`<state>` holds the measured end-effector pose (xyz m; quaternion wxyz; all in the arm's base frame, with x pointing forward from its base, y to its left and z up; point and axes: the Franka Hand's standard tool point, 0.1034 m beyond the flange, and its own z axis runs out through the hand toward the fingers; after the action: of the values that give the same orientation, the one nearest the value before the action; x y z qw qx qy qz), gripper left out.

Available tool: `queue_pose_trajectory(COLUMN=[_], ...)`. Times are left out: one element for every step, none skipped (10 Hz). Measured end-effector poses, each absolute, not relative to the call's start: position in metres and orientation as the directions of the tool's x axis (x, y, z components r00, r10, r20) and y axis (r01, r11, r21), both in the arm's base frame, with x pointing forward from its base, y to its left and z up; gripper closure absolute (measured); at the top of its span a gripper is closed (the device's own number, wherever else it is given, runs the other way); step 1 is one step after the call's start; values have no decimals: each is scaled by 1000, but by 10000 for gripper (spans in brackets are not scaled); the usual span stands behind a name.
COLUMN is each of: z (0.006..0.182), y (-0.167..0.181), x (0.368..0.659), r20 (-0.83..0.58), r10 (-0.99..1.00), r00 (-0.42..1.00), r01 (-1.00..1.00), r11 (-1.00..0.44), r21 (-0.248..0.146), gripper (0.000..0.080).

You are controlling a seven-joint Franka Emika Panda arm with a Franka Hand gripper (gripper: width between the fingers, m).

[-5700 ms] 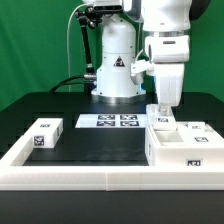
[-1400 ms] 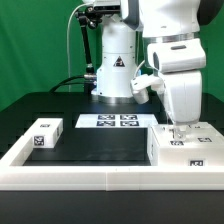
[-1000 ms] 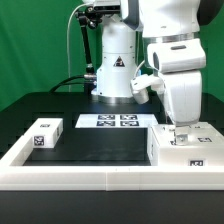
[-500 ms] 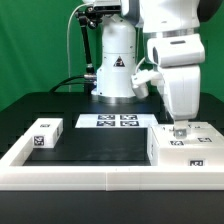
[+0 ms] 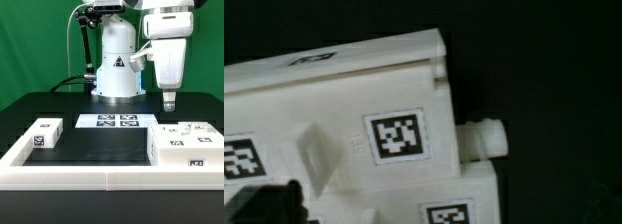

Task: Assemble cabinet

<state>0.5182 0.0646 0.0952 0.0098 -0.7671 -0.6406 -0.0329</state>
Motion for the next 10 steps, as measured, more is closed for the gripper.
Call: queue_pose_trajectory(z=[95, 94, 94, 94, 94, 94, 94, 91, 88, 84], y=[64, 64, 64, 64, 64, 65, 65, 68, 70, 71], x=[519, 519, 518, 518, 518, 518, 519, 516, 513, 511], r20=[64, 64, 64, 66, 67, 68, 76, 105, 125, 129], r10=[981, 981, 978, 964, 950, 926, 894, 818, 737, 670], r00=[182, 182, 198, 257, 305, 371, 441, 566, 664, 731], r01=[983, 983, 980, 966, 952, 928, 896, 821, 741, 675], r11=[-183, -184, -200, -259, -306, -373, -443, -571, -671, -737], r21=[26, 26, 24, 20, 16, 11, 13, 25, 21, 7], gripper=[3, 3, 3, 3, 3, 3, 3, 3, 3, 3])
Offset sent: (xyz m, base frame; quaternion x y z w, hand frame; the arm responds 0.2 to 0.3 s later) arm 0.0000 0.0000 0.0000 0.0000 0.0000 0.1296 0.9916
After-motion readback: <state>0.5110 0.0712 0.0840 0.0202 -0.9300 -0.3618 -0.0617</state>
